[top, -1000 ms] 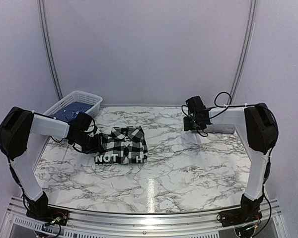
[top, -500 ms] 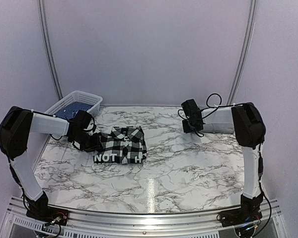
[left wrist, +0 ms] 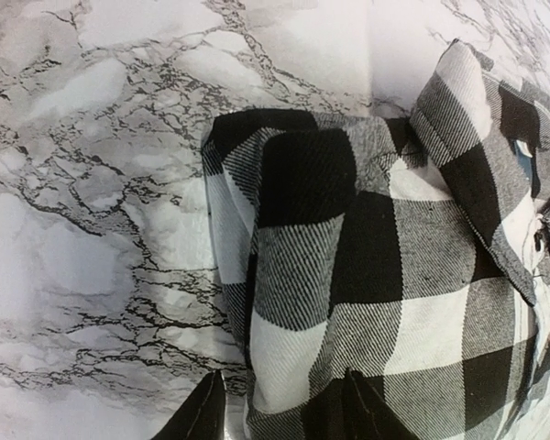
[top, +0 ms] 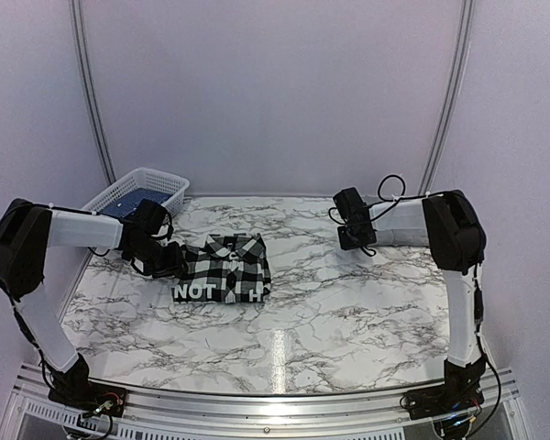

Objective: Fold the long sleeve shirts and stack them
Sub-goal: Place the square-folded shirt at the center of the board, then move the square-folded shirt to the center of the board.

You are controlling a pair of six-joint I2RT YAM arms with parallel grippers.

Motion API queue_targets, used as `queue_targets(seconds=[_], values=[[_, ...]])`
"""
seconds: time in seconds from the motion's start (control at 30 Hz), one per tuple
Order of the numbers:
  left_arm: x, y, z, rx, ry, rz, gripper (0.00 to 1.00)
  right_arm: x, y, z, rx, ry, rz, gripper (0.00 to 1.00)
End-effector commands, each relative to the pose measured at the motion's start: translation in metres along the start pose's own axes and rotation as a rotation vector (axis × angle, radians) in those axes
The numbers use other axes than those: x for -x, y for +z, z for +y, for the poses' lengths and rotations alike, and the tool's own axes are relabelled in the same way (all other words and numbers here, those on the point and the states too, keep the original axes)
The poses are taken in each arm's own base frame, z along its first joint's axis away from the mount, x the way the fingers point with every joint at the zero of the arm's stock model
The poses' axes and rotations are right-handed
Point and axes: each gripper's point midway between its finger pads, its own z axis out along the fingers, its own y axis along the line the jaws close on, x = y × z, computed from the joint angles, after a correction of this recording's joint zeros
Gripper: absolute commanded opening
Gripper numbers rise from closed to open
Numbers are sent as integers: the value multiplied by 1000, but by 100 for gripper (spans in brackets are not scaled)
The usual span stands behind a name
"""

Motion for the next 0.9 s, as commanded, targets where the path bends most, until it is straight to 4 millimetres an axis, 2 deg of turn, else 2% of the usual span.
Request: queue_targets(seconds=[0.0,0.2,0.33,0.47,0.63,0.77,0.87], values=[[17,-24,-4,8,9,-64,45,-8,-4,-2,6,5,36,1],[21,-36,-7,-6,11,-93,46,-28,-37,5,92,25,63,0],[22,-41,-11,-23,13,-103,47,-50,-65,24,184,39,89,0],[24,-47,-15,-41,23,-115,47,-75,-99,55,294,60,111,0],[24,-53,-19,-61,29,-125,47,-107,-148,109,466,82,149,0],[23,-56,-21,-81,28,-138,47,-123,-187,157,602,85,174,0],[23,-58,-23,-94,26,-142,47,-128,-208,187,676,84,188,0]])
